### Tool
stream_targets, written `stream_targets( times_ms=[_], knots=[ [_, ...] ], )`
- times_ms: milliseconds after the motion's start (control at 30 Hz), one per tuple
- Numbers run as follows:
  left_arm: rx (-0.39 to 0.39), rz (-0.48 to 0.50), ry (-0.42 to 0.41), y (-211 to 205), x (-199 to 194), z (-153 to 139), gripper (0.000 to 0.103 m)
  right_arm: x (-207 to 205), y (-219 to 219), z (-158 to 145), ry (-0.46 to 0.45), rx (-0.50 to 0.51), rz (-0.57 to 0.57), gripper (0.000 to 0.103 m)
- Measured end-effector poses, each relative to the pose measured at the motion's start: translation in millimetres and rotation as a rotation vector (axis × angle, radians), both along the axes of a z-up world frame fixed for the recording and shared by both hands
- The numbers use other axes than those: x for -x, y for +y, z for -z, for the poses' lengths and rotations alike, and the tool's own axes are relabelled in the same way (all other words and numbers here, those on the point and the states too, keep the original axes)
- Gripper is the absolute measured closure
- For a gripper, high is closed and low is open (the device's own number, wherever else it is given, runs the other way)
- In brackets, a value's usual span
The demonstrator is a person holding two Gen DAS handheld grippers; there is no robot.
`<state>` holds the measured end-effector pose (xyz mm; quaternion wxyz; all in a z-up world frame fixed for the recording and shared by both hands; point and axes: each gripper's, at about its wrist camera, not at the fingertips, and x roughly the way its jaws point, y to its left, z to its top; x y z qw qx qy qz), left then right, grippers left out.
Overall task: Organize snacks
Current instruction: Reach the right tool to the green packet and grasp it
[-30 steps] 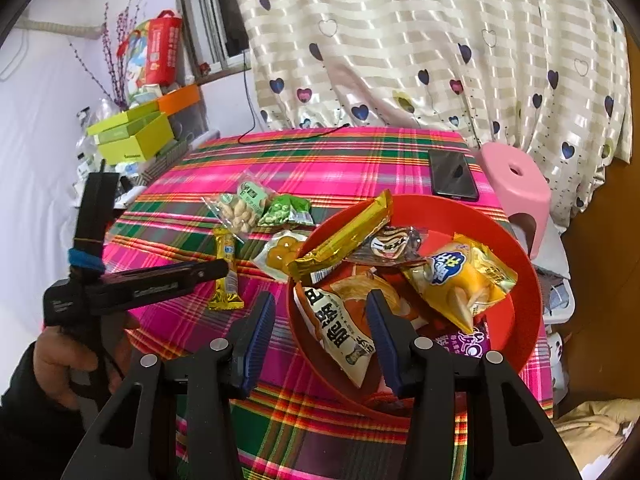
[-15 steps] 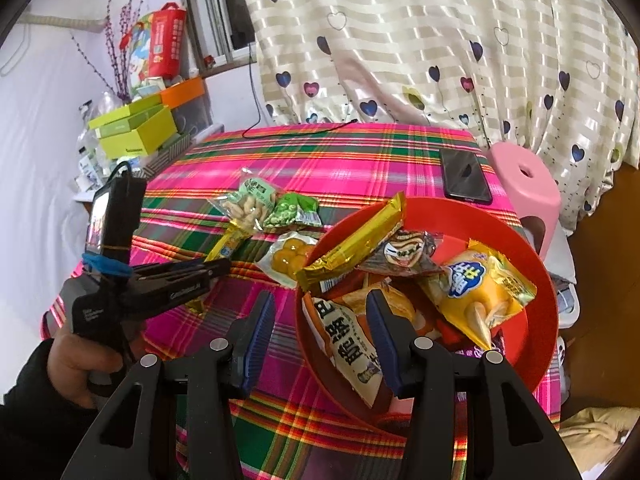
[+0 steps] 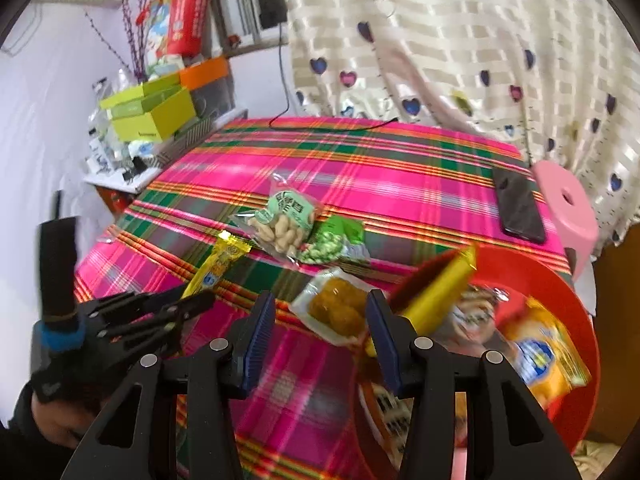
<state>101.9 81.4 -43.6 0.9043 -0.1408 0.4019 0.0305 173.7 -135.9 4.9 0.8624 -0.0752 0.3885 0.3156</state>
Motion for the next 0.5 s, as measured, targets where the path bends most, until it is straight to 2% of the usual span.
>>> stream_targets(
  times_ms=[233,500],
  knots=[
    [0.031,-0.008,-0.018,15,7,-2,0.080,-44,40,10,0.052,0.075,-0.013,0.057],
    [0.065,-0.018,-0.019,30,12,4,0.080,-83,76,35,0.096,0.215,0.022,0.057]
  ],
)
